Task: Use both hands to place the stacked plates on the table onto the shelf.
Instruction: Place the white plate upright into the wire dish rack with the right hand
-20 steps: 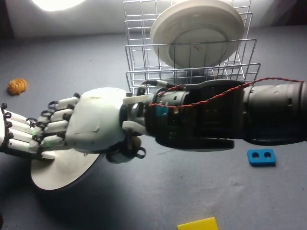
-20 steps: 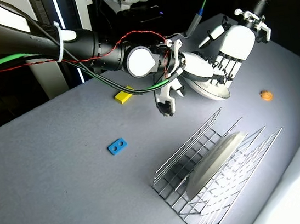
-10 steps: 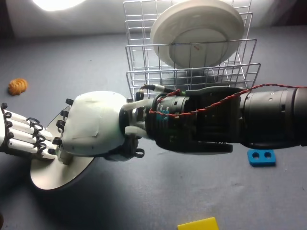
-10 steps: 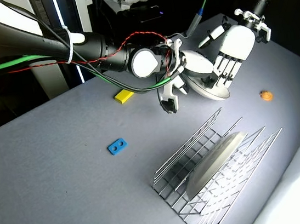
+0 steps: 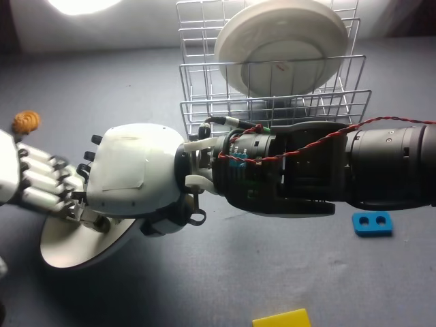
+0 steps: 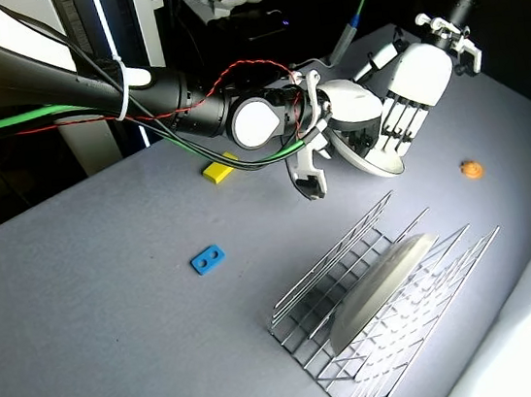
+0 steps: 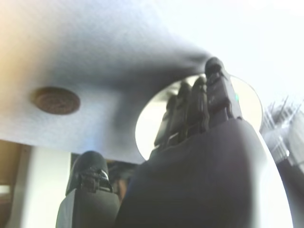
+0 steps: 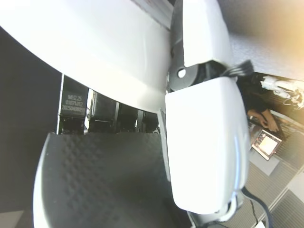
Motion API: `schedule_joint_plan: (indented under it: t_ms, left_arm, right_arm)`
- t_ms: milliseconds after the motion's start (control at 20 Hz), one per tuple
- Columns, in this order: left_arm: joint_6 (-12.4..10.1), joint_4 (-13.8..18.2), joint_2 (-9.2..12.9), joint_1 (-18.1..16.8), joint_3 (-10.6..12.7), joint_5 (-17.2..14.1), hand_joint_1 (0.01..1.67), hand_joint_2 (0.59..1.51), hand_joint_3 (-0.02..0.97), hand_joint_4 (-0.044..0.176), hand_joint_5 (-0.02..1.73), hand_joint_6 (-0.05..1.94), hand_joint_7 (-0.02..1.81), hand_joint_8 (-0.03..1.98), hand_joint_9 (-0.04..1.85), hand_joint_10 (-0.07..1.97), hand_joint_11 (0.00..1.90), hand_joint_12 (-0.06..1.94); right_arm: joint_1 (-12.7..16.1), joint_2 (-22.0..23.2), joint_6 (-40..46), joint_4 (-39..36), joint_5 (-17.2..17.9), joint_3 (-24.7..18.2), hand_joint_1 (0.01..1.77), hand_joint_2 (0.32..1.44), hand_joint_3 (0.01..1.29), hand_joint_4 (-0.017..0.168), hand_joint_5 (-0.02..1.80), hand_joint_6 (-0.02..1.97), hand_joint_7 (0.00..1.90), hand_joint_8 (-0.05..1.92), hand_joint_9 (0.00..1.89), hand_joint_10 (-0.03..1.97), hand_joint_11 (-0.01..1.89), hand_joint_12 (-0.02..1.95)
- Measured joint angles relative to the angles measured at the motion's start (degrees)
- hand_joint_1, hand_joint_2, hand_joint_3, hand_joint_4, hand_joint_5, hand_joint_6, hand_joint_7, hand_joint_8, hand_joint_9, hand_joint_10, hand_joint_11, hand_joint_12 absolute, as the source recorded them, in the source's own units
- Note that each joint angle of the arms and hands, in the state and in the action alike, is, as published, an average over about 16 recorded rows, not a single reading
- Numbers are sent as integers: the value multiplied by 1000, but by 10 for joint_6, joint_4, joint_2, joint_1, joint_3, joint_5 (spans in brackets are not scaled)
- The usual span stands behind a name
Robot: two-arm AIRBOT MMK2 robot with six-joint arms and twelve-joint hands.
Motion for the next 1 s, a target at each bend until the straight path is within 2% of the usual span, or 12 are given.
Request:
schedule_joint_plan:
  t_ms: [200,500,750,1000]
  left_arm:
    - [4,-2,7,-41,-7,-3,13,1140,11,-1,47,10,17,8,13,-56,18,10]
    - [15,-16,22,-109,-18,-4,13,1147,11,0,57,20,22,12,19,-56,14,-4]
    - [26,-21,34,-160,-26,-1,13,1148,11,-1,61,20,26,12,20,-56,13,-4]
    - [39,-25,43,-196,-35,1,14,1147,11,-1,65,20,29,13,20,-55,13,-5]
  right_arm:
    - [4,10,0,9,-3,-7,1350,879,12,-5,897,624,1064,348,1246,16,1123,899]
    - [18,43,-32,52,-21,-44,1337,878,12,-6,904,640,1079,380,1288,-3,1122,926]
    - [39,90,-66,89,-43,-101,1318,885,12,-6,940,680,1137,421,1363,-4,1138,901]
    - [67,145,-98,121,-66,-171,1294,894,13,-6,974,747,1200,495,1426,-4,1150,883]
